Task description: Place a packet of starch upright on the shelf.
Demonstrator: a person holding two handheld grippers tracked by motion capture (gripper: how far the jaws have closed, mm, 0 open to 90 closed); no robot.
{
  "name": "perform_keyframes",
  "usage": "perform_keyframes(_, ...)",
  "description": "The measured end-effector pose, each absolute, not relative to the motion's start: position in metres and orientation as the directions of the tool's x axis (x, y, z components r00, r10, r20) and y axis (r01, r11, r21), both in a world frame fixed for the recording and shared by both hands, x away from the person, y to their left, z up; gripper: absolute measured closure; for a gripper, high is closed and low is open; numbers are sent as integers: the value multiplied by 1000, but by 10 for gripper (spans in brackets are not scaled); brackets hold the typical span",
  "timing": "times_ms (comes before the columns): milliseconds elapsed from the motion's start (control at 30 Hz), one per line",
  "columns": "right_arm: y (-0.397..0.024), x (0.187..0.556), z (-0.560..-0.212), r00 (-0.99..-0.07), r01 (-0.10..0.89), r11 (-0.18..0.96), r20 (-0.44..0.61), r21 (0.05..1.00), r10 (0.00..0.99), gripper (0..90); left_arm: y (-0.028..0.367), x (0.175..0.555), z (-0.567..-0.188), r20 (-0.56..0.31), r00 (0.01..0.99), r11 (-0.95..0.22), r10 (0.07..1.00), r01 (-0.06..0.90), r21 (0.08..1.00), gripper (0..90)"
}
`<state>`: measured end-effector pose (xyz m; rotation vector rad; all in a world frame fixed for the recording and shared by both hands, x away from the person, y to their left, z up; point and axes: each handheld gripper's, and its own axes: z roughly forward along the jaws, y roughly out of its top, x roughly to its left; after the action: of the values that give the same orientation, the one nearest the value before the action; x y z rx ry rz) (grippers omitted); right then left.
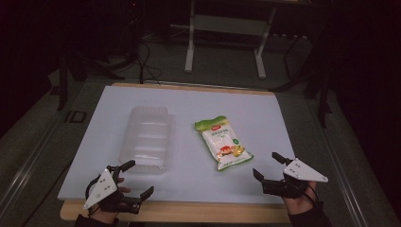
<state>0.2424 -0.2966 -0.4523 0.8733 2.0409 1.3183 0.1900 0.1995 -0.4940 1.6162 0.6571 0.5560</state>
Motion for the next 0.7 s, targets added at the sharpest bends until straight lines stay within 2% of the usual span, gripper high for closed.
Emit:
perform_keyframes(300, -298, 245, -447, -671, 289, 354, -75, 890, 738, 112, 195, 189, -494, -24, 753, -65, 658, 88, 994, 0)
perform_keyframes(433, -298, 245, -443, -695, 290, 333, -42, 897, 718, 112, 193, 189, -493, -36, 760, -50, 649, 90, 995, 0)
perform_keyframes(600, -292, 243, -434, -714, 264, 364, -73, 893, 696, 112, 189, 187, -490, -36, 761, -59, 647, 97, 994, 0)
perform_keyframes(700, -291, 242, -426, -733, 285, 352, -34, 891, 679, 111, 186, 186, -489, -32, 761, -64, 648, 96, 993, 0)
